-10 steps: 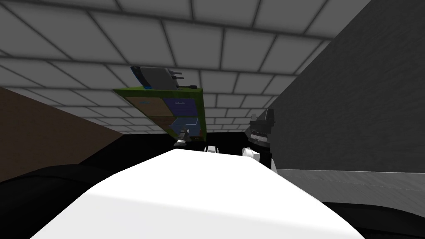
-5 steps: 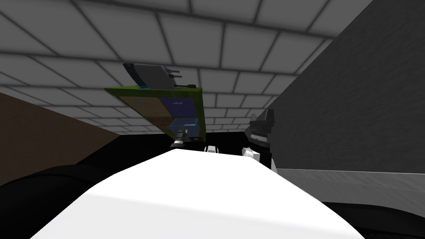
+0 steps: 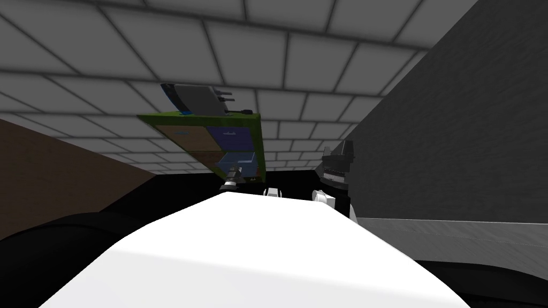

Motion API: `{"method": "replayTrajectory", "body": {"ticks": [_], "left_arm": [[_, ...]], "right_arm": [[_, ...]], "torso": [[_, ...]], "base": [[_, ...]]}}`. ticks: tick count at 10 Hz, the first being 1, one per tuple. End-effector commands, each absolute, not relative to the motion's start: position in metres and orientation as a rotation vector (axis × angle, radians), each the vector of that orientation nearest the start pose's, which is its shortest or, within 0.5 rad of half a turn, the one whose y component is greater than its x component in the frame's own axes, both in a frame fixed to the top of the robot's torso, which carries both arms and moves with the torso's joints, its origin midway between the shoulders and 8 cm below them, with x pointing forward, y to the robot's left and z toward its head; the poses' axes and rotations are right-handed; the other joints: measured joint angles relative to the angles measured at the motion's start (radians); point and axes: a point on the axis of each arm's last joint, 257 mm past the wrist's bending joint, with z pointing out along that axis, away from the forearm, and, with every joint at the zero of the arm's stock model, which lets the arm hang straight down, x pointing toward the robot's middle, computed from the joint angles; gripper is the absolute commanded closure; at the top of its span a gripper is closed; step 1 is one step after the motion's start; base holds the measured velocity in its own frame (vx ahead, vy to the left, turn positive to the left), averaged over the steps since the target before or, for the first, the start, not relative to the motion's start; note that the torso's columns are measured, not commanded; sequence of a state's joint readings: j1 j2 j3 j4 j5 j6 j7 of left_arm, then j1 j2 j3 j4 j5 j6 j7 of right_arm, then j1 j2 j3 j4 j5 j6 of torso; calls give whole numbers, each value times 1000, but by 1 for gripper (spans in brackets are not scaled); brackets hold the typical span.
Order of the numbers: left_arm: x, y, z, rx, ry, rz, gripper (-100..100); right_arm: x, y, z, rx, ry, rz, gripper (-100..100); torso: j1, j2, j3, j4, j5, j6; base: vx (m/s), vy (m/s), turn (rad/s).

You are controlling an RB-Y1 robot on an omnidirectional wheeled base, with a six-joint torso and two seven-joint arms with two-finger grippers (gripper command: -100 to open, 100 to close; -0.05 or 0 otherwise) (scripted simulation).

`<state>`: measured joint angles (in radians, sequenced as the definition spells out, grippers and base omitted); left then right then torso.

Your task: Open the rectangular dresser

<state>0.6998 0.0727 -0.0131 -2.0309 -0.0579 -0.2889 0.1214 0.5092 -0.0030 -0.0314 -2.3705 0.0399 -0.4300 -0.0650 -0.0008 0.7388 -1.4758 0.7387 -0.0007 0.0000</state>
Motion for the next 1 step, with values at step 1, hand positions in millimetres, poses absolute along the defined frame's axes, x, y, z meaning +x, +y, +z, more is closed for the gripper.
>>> {"method": "replayTrajectory", "body": {"ticks": [1], "left_arm": [[346,312,-213,-1165,1076,-1094,0]], "right_arm": [[335,-283,49,642,610,1304,0]], "torso": [[0,0,0,0,0,0]], "base": [[0,0,0]]}}
